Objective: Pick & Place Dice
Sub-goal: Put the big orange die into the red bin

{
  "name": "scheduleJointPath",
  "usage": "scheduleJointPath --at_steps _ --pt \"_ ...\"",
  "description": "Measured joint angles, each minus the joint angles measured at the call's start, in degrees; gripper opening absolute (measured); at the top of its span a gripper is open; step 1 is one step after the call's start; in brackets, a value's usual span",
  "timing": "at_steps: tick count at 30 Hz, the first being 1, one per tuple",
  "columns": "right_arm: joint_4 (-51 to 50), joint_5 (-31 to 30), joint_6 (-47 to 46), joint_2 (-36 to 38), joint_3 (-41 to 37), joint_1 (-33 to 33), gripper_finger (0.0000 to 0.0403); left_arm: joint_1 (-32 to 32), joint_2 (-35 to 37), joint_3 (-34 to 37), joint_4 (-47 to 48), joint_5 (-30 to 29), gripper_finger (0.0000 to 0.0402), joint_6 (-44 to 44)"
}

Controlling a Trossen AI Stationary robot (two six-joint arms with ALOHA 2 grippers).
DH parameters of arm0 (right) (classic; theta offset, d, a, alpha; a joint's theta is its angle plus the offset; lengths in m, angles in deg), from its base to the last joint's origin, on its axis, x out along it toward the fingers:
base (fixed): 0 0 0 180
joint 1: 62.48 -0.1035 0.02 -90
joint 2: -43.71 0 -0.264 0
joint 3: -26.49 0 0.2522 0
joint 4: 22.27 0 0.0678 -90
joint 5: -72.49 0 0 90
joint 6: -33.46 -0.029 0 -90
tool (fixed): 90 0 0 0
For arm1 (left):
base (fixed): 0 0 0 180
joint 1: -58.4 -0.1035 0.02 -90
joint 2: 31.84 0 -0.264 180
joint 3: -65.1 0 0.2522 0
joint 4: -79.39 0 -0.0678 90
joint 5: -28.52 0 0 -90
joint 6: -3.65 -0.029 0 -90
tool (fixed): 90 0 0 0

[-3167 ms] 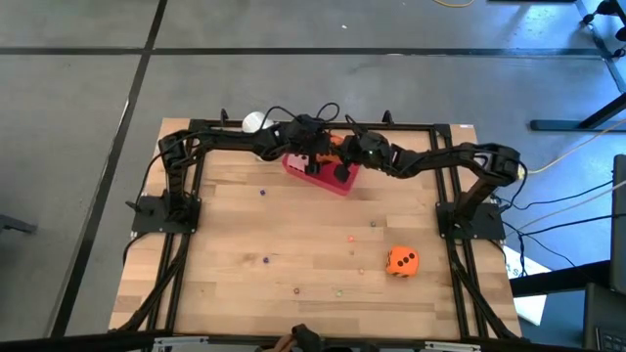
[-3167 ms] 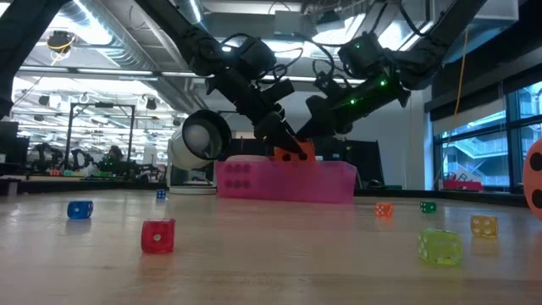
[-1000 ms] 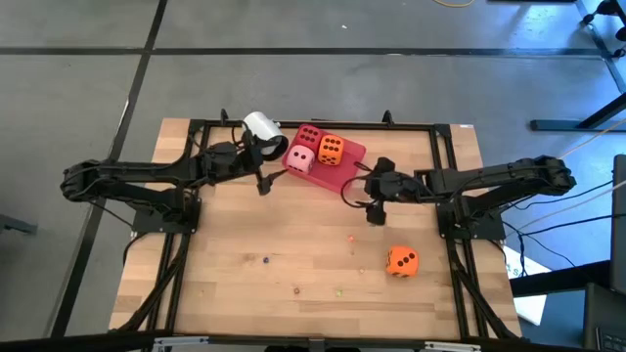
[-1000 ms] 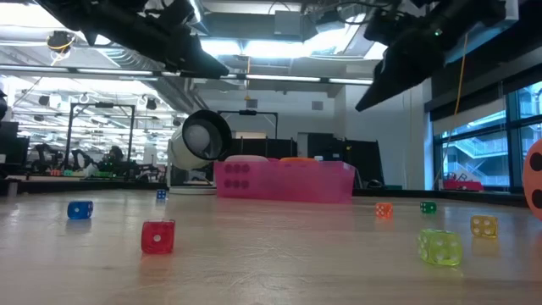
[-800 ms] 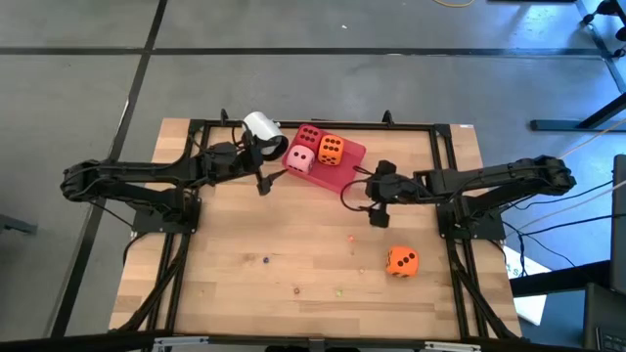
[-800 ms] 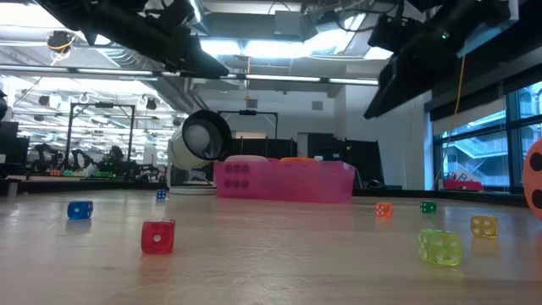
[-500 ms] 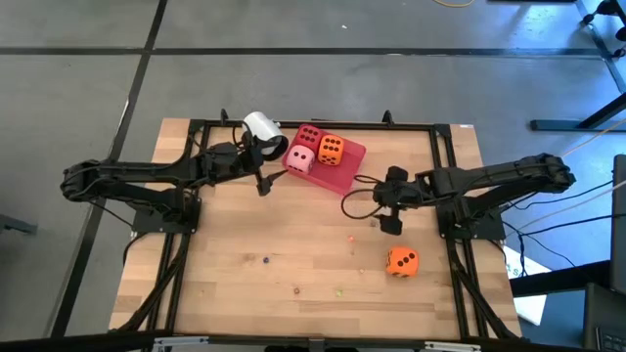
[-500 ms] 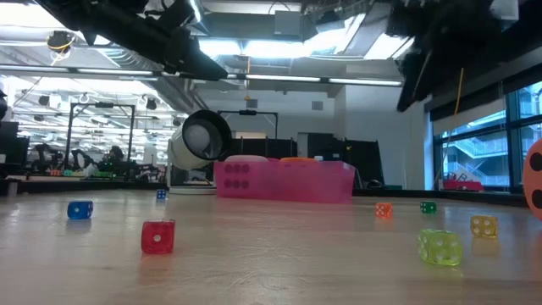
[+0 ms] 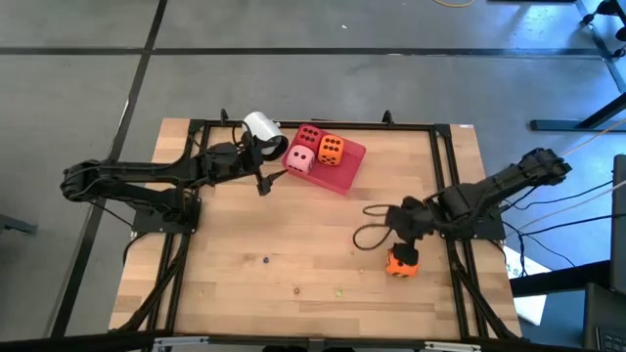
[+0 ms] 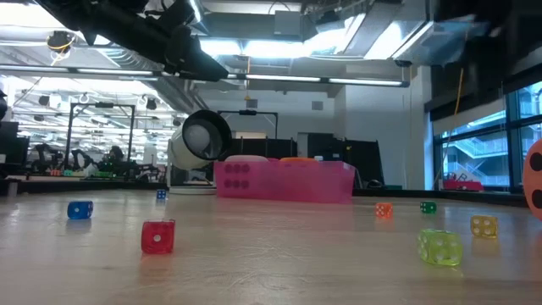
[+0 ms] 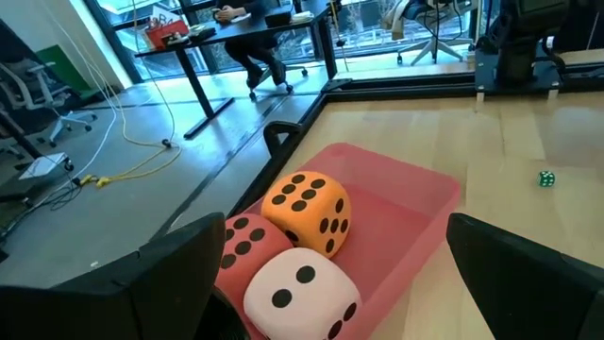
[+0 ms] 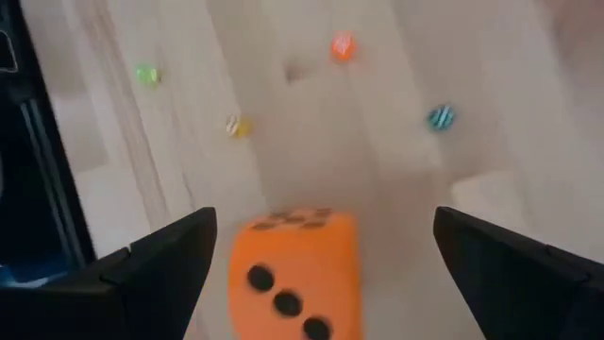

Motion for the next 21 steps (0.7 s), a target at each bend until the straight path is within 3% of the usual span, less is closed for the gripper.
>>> scheduleJointPath --at_steps 7,16,21 --pt "-0.1 0.0 -9.6 0.0 -4.1 -6.8 0.0396 0.0 0.0 0.0 0.1 0.0 0.0400 0.2" --pt "0.2 -1.0 -8.1 -2.9 -7.0 -11.5 0.0396 0.0 0.0 0.0 0.1 0.0 0.0400 0.4" --pt "2.3 5.1 -8.6 -5.7 -7.1 -12.0 0.0396 0.0 0.0 0.0 0.1 0.0 0.0400 0.4"
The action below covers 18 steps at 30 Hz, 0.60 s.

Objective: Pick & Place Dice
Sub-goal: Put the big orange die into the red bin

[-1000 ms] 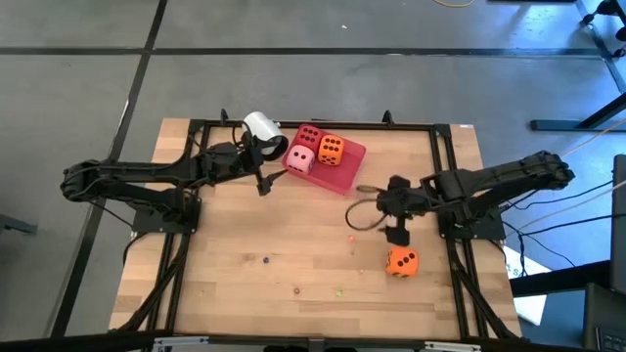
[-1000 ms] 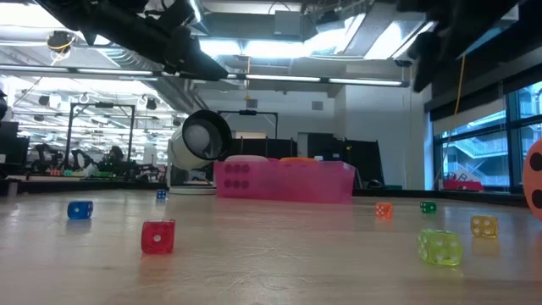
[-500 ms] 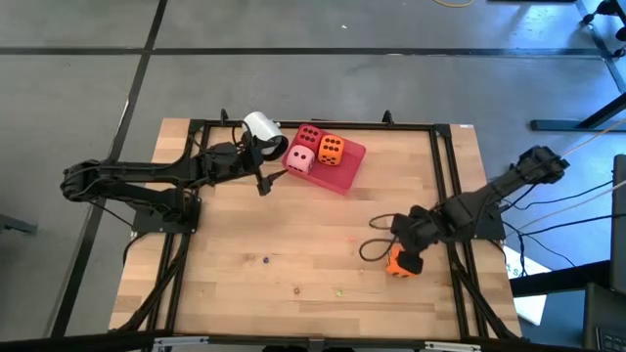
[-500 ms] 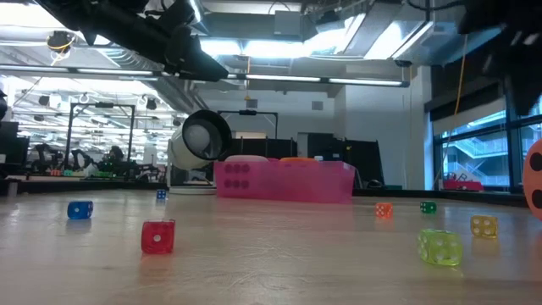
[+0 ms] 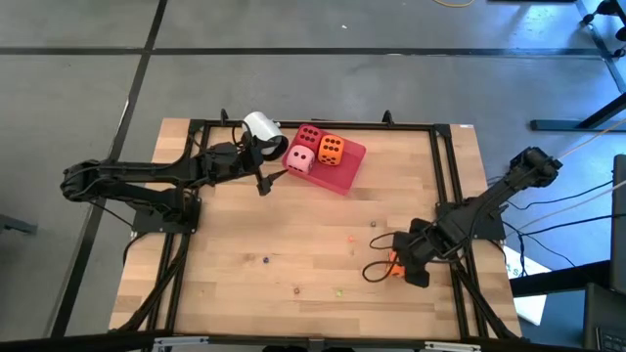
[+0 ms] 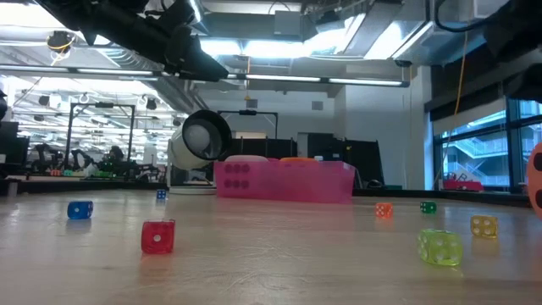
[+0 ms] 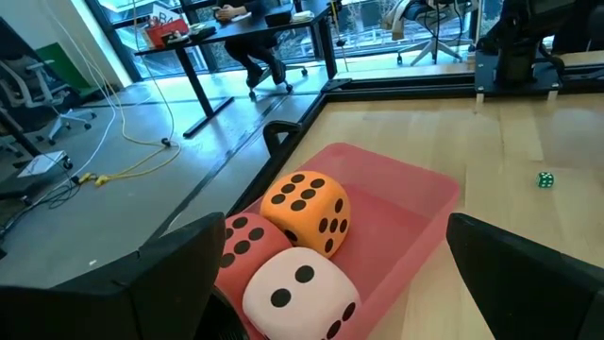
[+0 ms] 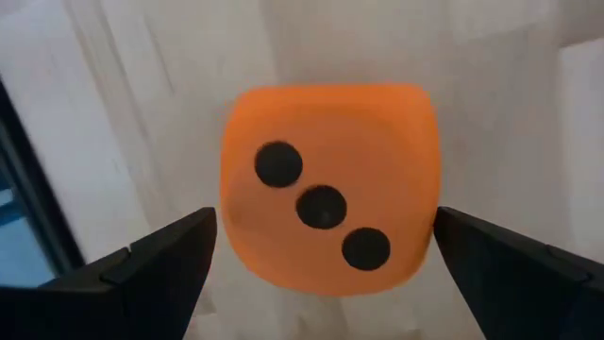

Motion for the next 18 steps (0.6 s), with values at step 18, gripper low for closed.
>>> scheduleJointPath --at_steps 18 --pt "4.3 -0.9 -5.7 -3.7 0.1 -2.8 0.0396 0.0 0.0 0.0 0.1 0.0 0.0400 1.8"
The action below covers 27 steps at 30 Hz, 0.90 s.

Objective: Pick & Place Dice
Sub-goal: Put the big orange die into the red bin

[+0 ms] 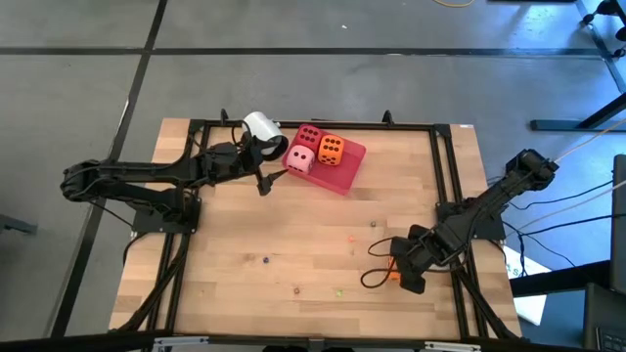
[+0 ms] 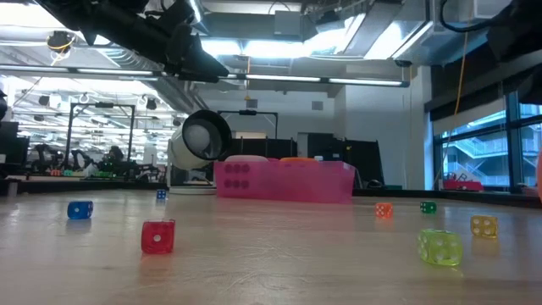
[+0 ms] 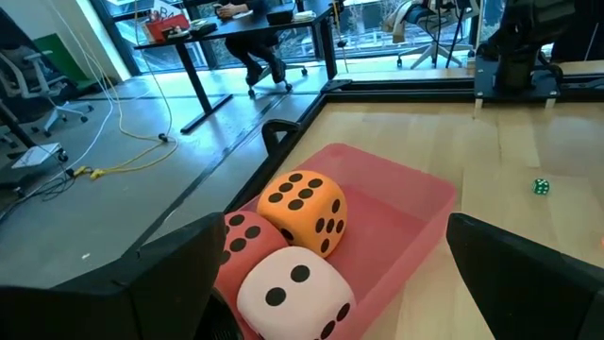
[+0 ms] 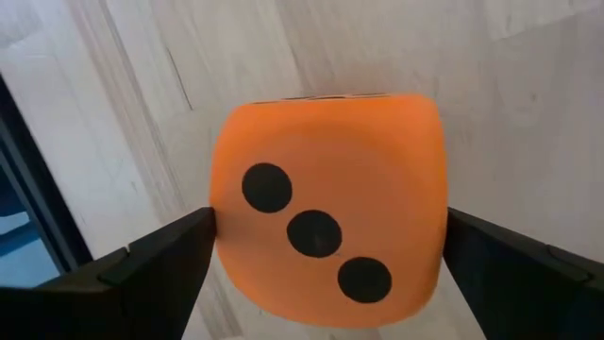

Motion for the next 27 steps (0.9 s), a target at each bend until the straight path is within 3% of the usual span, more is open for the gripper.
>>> scheduleJointPath --at_steps 8,18,27 --pt "0.4 -0.3 0.6 -1.9 0.2 -0.4 0.0396 0.0 0.0 0.0 0.2 0.0 0.0400 -0.3" --pt "1.0 -5.7 1.9 -2.1 0.1 -0.8 0.0396 0.0 0.0 0.0 0.4 0.0 0.0400 -0.5" --pt "0.3 -7.5 9.9 -5.6 0.0 -2.4 0.0397 0.0 0.0 0.0 1.6 0.0 0.0400 -0.5"
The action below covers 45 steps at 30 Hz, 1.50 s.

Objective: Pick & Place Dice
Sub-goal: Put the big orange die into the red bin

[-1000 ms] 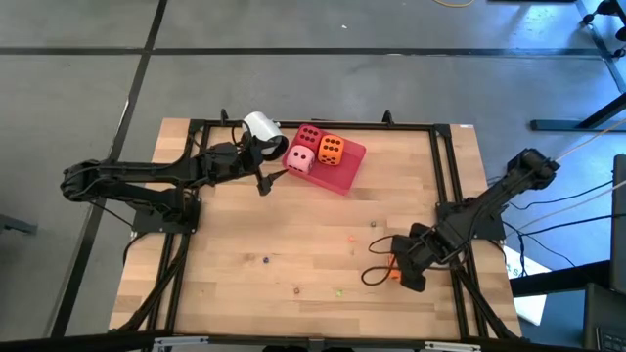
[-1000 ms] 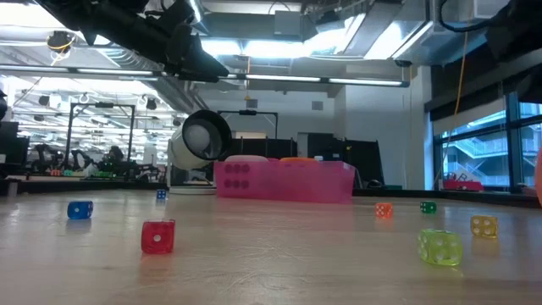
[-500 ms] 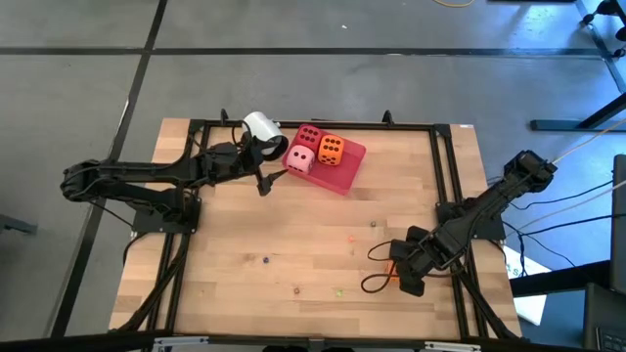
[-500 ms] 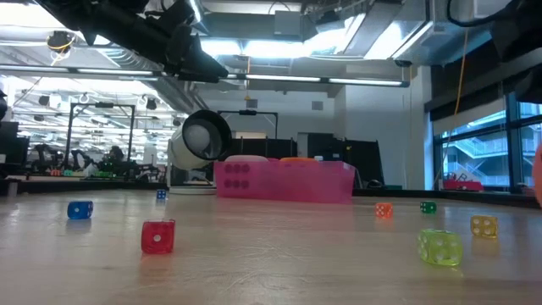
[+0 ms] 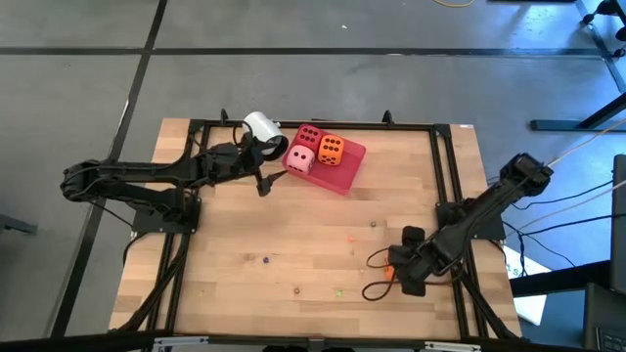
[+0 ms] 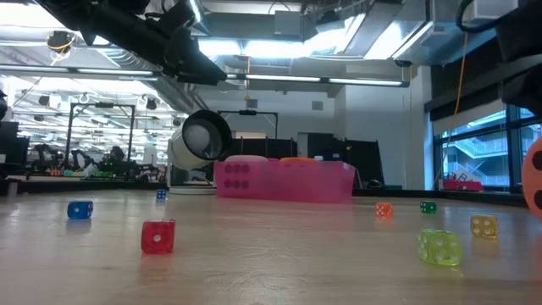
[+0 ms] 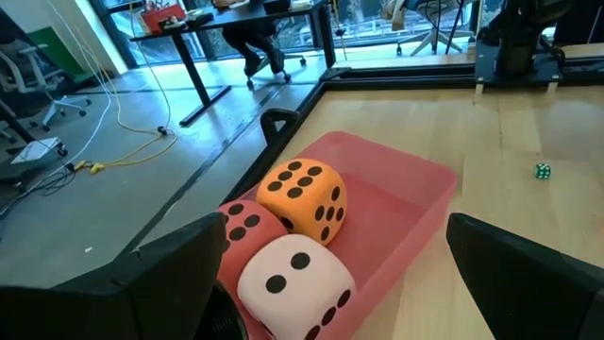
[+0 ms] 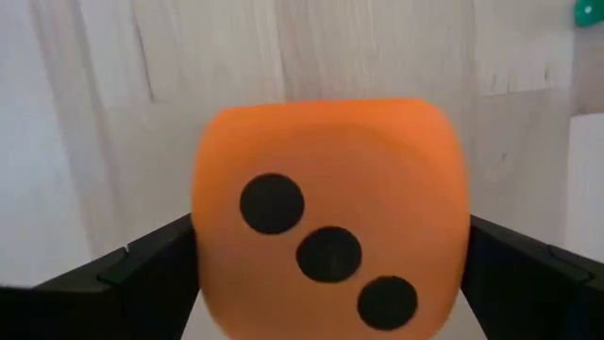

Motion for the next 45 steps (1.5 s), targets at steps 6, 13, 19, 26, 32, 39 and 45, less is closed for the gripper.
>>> scheduleJointPath --at_steps 6,13,19,26,32,39,45 --pt "0.4 0.0 0.0 -2.3 -0.1 0.0 0.0397 0.0 0.0 0.0 -0.1 0.0 0.0400 0.0" --pt "0.5 0.0 -2.3 -2.3 -0.1 0.0 0.0393 0.0 0.0 0.0 -0.1 0.0 0.0400 0.0" --pt "0.9 0.0 -2.5 -2.3 -0.1 0.0 0.0371 0.0 0.0 0.0 -0.1 0.0 0.0400 0.0" --pt "0.4 -2.0 -1.1 -2.6 2.1 0.8 0.0385 0.0 0.0 0.0 -0.1 0.0 0.0400 0.0" --pt "-2.7 -4.7 2.2 -2.5 8.0 3.9 0.0372 0.0 0.0 0.0 -0.1 0.0 0.0400 0.0" --pt "-2.1 -23.4 22.2 -2.3 12.9 8.9 0.0381 0.0 0.0 0.0 -0.5 0.0 0.0400 0.0" --pt "5.5 -35.6 40.1 -2.3 12.9 18.6 0.0378 0.0 0.0 0.0 -0.2 1.7 0.0400 0.0"
